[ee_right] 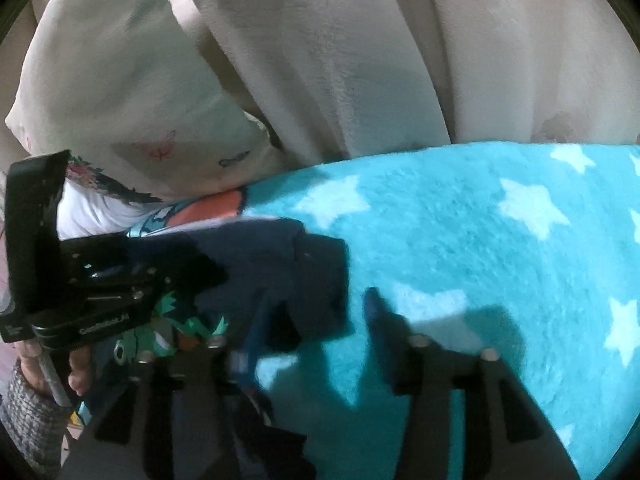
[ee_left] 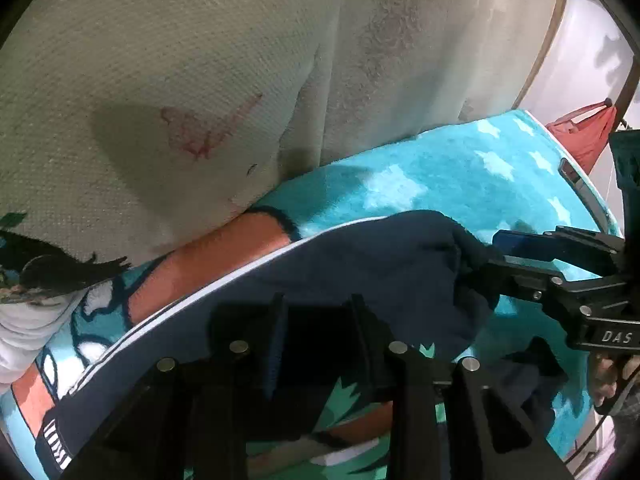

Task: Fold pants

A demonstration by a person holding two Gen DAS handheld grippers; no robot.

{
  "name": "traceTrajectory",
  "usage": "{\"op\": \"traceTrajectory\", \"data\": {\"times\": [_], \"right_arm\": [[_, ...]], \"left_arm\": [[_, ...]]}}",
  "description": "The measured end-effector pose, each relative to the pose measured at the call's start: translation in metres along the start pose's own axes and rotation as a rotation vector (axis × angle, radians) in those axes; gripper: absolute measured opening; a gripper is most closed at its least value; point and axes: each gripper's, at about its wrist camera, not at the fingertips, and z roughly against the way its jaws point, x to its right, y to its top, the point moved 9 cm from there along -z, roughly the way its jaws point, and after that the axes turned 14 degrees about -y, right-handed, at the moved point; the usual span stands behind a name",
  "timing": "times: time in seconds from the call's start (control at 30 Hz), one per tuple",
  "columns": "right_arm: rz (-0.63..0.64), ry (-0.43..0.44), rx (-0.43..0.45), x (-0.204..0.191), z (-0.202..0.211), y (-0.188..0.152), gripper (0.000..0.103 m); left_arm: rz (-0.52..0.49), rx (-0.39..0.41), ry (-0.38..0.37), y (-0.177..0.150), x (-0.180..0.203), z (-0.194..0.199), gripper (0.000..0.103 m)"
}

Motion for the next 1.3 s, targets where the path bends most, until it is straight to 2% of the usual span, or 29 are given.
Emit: {"op": "traceTrajectory", "data": {"times": [0.07,0.13,0.2,0.23,0.33,0.37,0.4,0.43,0.47,0.57,0.77,1.0,1.13,1.23,1.3], "right_arm": [[0.002,0.004,0.001,0.000,-0.002,0.000,0.049],[0.000,-0.002,-0.010,0.000,-0.009,0.001,0.049],[0.002,0.004,-0.029,-0.004,-0.018,0.002,0.049],[0.005,0.003,-0.039,-0.006,-0.023,0.002,0.050],[0.032,-0.021,-0.030,-0.014,-0.030,0.009,0.049],[0.039,-0.025,-0.033,-0.017,-0.031,0.011,0.046],[0.046,-0.025,-0.036,-0.020,-0.032,0.012,0.025],[0.060,-0.015,-0.053,-0.025,-0.034,0.013,0.011],[0.064,-0.001,-0.065,-0.029,-0.033,0.012,0.011],[0.095,-0.022,-0.012,-0.038,-0.018,0.015,0.011],[0.159,-0.025,0.088,-0.063,0.024,0.018,0.011],[0.218,-0.011,0.114,-0.098,0.045,0.013,0.011],[0.209,-0.077,0.103,-0.094,0.034,0.014,0.011],[0.153,-0.118,0.081,-0.071,0.026,0.014,0.011],[0.114,-0.144,0.056,-0.051,0.019,0.013,0.013]], "left_arm": [[-0.026,-0.004,0.031,0.001,-0.002,-0.002,0.033],[-0.014,-0.020,0.023,0.001,-0.005,-0.005,0.039],[0.001,-0.044,0.017,0.002,-0.009,-0.012,0.061],[0.006,-0.054,0.019,0.002,-0.011,-0.016,0.064],[-0.006,-0.069,0.034,0.002,-0.012,-0.024,0.065],[-0.010,-0.062,0.037,0.003,-0.010,-0.022,0.059],[-0.005,-0.055,0.021,0.004,-0.008,-0.020,0.027],[-0.001,-0.052,0.004,0.003,-0.006,-0.018,0.012],[0.001,-0.048,0.004,0.002,-0.005,-0.015,0.006],[-0.010,-0.003,0.036,-0.002,-0.005,0.004,0.006],[0.055,0.090,0.021,-0.013,-0.015,0.050,0.006],[0.139,0.201,0.018,-0.043,-0.026,0.105,0.006],[0.159,0.202,0.062,-0.063,-0.034,0.120,0.007],[0.165,0.187,0.110,-0.079,-0.048,0.126,0.015],[0.175,0.173,0.149,-0.090,-0.062,0.126,0.029]]}}
